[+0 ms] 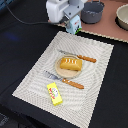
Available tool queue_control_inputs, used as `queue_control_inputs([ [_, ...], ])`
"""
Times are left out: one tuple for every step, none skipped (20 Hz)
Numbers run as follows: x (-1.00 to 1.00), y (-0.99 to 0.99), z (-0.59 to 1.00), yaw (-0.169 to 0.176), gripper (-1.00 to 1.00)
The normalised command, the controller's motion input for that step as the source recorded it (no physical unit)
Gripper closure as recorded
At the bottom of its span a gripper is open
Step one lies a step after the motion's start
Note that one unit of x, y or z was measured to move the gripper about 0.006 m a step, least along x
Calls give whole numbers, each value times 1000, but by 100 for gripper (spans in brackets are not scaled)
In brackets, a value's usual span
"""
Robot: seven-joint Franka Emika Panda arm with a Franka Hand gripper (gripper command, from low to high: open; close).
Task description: Place the bread, butter, and milk from the table onto the serving area.
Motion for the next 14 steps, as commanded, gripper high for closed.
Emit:
queue_control_inputs([
  [686,103,-211,-42,100],
  [666,151,-226,-34,100],
  [634,209,-214,-29,100],
  [517,226,-254,-19,100],
  [380,323,-266,-10,100],
  [271,360,-269,0,100],
  [260,337,-234,0,100],
  [269,320,-229,0,100],
  [289,297,-231,0,100],
  [354,300,-229,0,100],
  [360,271,-234,0,100],
  [357,240,-251,0,100],
  [349,229,-269,0,100],
  [329,229,-271,0,100],
])
